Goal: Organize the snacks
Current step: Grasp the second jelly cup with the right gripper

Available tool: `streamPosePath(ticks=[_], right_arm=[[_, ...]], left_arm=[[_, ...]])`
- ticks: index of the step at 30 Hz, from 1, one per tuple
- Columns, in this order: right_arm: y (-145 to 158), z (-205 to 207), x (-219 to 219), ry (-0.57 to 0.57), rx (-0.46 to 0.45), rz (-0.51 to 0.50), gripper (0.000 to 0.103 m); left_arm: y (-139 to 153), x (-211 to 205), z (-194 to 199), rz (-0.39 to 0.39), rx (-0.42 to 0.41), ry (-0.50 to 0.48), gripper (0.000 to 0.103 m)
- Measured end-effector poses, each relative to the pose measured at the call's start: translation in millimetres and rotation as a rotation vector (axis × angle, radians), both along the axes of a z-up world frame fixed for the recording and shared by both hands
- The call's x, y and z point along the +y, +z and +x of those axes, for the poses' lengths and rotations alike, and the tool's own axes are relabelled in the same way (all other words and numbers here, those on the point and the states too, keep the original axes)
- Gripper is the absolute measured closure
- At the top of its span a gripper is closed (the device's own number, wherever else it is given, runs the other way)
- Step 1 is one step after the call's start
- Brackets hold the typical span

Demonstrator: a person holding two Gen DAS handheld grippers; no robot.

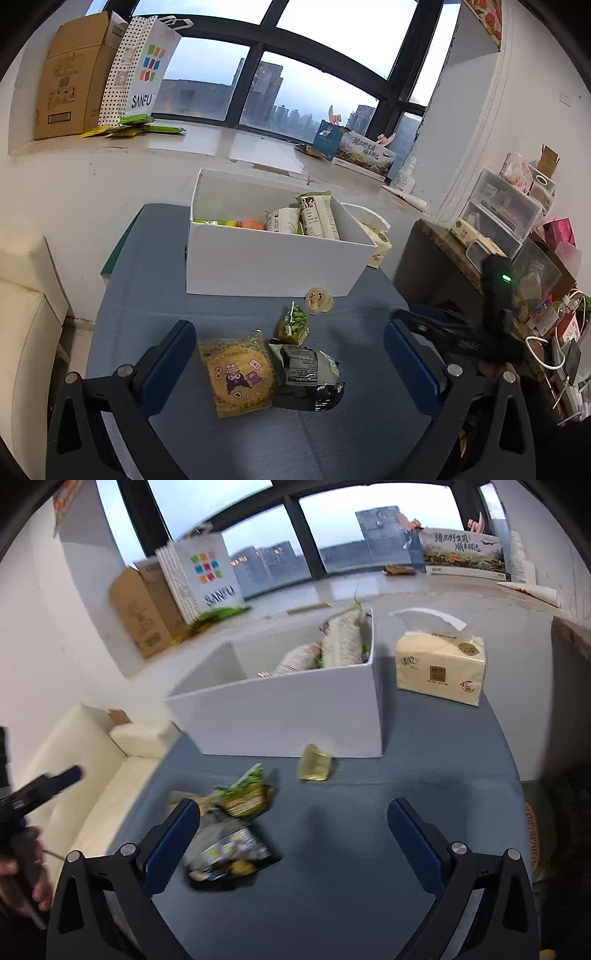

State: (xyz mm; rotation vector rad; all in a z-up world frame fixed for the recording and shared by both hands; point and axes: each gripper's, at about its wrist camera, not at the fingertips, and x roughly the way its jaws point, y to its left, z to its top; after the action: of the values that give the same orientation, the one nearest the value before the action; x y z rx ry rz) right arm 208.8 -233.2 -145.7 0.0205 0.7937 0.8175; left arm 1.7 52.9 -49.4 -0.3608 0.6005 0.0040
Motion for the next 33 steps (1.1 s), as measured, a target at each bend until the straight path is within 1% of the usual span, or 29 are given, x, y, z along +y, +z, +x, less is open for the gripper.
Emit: streamPosePath(ticks=[3, 5, 8, 10, 11, 12, 13, 14, 15, 16, 17, 19, 22, 28, 33], right_arm=[[-7.4, 13.3, 17.9, 0.030, 0.011, -0.013, 0.000], [-13.7, 19.8, 32.8, 0.019, 0.010, -0.056, 0.000], [-26.4, 31.8, 53.2, 0.017, 0.010, -0.085, 0.000], [-38.4, 43.9, 62.9, -0.001, 0.048, -0.109, 0.001], [-45.8, 51.3, 67.1, -0.009, 0.080, -0.111, 0.003], [-49.9, 55.3, 68.7, -0.017, 0.095, -0.106, 0.010], [-54.4, 59.8, 70.6, -0.033, 0.104, -0.109, 0.019], [-57.1, 62.1, 71.8, -0.042, 0.104, -0.120, 0.025], [-60.5, 64.8, 73.8, -0.054, 0.104, -0.141, 0.036], [-63.3, 67.0, 75.8, -0.061, 0.111, -0.157, 0.044], [-67.4, 69.5, 78.2, -0.064, 0.133, -0.171, 0.048], [-70.3, 70.0, 81.1, -0.051, 0.143, -0.172, 0.069], [-69.0, 65.3, 82.4, -0.041, 0.118, -0.186, 0.070], [-50.6, 55.0, 65.4, -0.015, 0.081, -0.125, 0.072], [-38.5, 41.1, 48.9, 0.008, 0.057, -0.126, 0.072]], left_arm=[[-2.6, 3.5, -1.5, 0.001, 0.005, 0.011, 0.000], [-5.9, 7.4, -0.8, -0.013, 0.016, 0.020, 0.000], [-8.7, 10.4, -0.7, -0.024, 0.022, 0.024, 0.000], [-9.3, 10.1, -1.4, -0.018, 0.023, 0.021, 0.000], [-9.4, 10.2, -2.1, -0.015, 0.023, 0.020, 0.000], [-9.6, 10.0, -2.0, -0.011, 0.024, 0.020, 0.000], [-10.4, 10.4, -1.8, -0.012, 0.027, 0.022, 0.000], [-11.3, 11.4, -1.7, -0.015, 0.029, 0.024, 0.000], [-12.6, 12.0, -1.3, -0.021, 0.031, 0.025, 0.000], [-13.7, 12.2, -0.9, -0.023, 0.035, 0.026, 0.000], [-14.7, 12.1, -0.4, -0.022, 0.040, 0.027, 0.000], [-15.8, 11.5, 0.5, -0.020, 0.044, 0.025, 0.000], [-17.0, 10.4, 2.0, -0.016, 0.049, 0.023, 0.000], [-20.9, 8.1, 8.4, -0.012, 0.060, 0.013, 0.000], [-23.0, 1.1, 24.3, 0.008, 0.072, -0.024, 0.000]])
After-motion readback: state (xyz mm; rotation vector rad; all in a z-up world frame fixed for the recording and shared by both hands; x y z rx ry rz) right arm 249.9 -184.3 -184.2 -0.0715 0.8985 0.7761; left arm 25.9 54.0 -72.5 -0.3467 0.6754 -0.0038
